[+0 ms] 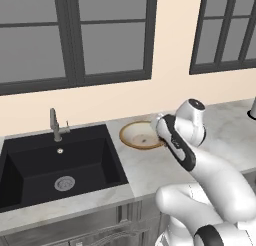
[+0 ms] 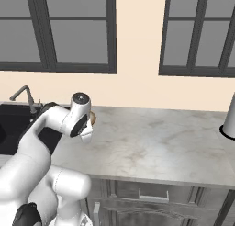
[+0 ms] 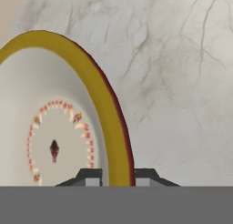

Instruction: Pick the cup and bowl from the counter and place them on the counter next to the sink.

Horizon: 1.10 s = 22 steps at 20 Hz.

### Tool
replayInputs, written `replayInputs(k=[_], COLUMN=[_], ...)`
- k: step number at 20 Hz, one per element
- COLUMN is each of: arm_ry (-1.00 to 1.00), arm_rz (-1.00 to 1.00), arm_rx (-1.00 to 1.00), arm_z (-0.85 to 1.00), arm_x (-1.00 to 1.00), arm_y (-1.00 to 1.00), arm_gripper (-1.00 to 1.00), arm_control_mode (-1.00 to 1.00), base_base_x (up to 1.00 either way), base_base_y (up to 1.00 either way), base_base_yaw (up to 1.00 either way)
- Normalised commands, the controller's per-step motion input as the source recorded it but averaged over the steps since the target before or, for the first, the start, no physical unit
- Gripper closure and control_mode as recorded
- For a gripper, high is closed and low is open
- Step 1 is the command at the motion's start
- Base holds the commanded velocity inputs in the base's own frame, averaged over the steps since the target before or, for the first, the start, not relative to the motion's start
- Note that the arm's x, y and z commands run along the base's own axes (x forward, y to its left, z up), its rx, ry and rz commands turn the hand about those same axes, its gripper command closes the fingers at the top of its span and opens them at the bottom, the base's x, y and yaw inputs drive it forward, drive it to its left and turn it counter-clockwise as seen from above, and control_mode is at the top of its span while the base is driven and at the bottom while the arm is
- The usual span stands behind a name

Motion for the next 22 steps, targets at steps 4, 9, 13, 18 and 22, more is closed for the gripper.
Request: replayInputs(k=[4,9,13,18,22], arm_ry=[0.17,0.01,-0.03,-0.03,-0.03], arm_rz=[0.0,0.0,0.0,0.0,0.0], arm_rx=[0.09,0.0,-0.05,-0.07,-0.05], arm_z=[-0.01,-0.01,-0.23,-0.31,-0.28], arm_x=[0.0,0.05,0.01,0.0,0.0], arm_y=[0.0,0.06,0.11,0.04,0.01], arm_gripper=[1.0,1.0,1.0,1.0,1.0], arm_control_mode=[-1.0,-1.0,-1.0,-1.0,-1.0], base_base_x=[0.0,0.0,0.0,0.0,0.0], base_base_y=[0.0,0.0,0.0,0.0,0.0], base_base_yaw=[0.0,0.0,0.0,0.0,0.0])
